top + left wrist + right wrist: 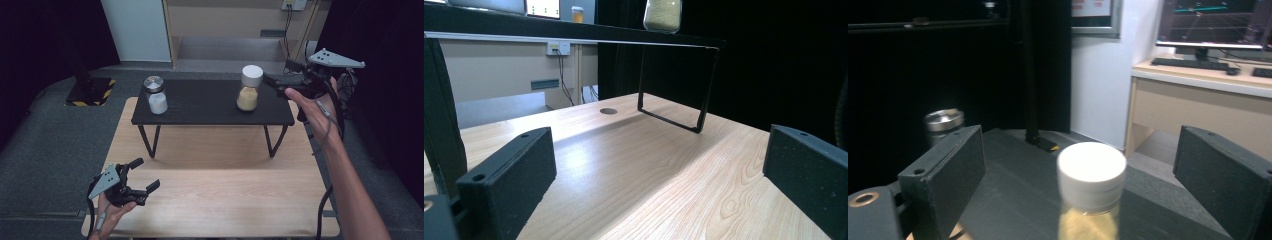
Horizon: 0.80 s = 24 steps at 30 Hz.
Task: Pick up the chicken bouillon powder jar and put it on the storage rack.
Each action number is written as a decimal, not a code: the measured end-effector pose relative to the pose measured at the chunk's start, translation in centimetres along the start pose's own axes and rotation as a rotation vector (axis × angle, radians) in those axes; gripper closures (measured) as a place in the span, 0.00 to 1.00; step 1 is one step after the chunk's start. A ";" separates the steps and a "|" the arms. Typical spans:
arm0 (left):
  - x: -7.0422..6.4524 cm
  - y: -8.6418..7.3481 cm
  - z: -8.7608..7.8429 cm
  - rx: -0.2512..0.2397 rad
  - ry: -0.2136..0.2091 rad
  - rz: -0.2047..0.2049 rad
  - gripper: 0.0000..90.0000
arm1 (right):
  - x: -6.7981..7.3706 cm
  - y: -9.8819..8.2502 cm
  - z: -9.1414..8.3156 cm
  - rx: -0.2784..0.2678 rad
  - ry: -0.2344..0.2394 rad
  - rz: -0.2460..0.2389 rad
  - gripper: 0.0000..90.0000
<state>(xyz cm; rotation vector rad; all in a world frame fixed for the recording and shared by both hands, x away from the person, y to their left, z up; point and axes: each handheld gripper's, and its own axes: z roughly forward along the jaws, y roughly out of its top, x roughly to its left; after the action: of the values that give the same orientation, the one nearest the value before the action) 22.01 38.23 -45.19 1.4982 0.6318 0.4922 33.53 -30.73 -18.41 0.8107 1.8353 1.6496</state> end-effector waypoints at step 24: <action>-0.1 0.0 0.0 0.004 -0.002 0.003 0.00 | 2.6 -8.2 -5.2 -0.038 0.153 -0.064 0.07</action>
<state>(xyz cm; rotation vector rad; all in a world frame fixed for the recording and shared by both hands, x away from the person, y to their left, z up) 21.96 38.11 -45.15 1.5040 0.6292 0.4919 27.31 -32.85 -26.03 0.6183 1.9051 1.7418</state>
